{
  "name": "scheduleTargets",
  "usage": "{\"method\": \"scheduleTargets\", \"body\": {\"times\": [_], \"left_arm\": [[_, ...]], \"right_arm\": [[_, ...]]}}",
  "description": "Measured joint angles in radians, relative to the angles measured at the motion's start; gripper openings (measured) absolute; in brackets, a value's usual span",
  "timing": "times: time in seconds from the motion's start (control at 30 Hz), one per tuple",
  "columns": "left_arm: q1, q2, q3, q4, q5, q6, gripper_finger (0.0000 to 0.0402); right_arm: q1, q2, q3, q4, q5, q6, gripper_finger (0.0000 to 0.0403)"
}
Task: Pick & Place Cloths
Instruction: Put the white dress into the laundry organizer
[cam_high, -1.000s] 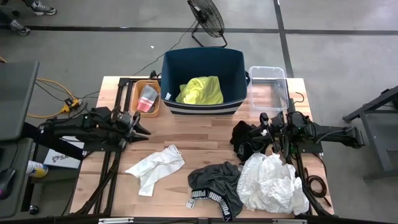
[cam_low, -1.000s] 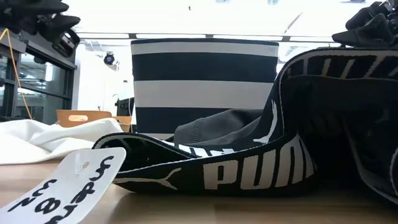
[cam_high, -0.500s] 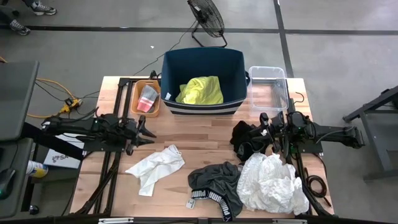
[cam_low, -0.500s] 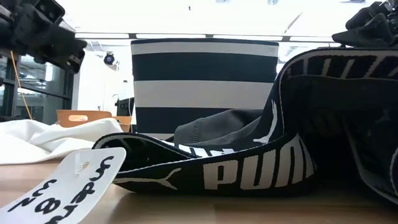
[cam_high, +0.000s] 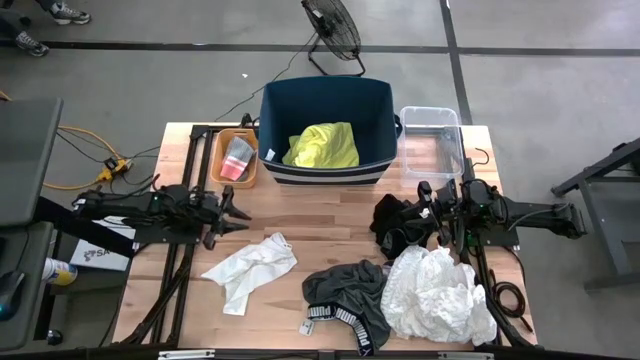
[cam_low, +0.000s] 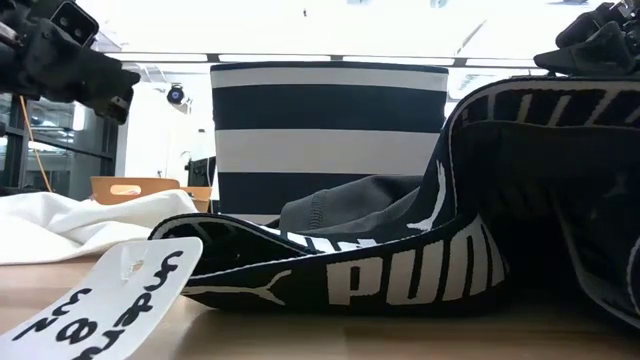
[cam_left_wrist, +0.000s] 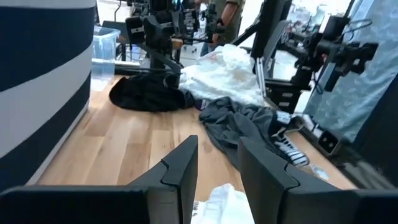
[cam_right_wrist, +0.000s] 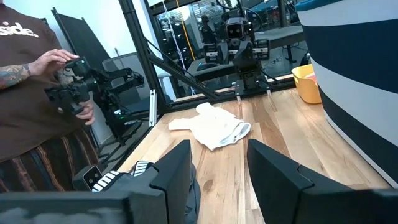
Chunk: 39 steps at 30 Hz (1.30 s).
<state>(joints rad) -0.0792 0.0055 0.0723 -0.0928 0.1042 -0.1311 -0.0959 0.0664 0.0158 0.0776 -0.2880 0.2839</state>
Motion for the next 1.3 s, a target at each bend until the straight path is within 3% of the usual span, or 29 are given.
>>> {"method": "scheduleTargets", "body": {"times": [0.37, 1.3], "left_arm": [[0.000, 0.000, -0.001, -0.012, -0.082, 0.133, 0.0113], [0.000, 0.001, -0.003, -0.022, -0.097, 0.127, 0.0113]], "right_arm": [[0.000, 0.000, 0.000, 0.000, 0.000, 0.000, 0.0149], [0.000, 0.000, 0.000, 0.000, 0.000, 0.000, 0.0149]]}}
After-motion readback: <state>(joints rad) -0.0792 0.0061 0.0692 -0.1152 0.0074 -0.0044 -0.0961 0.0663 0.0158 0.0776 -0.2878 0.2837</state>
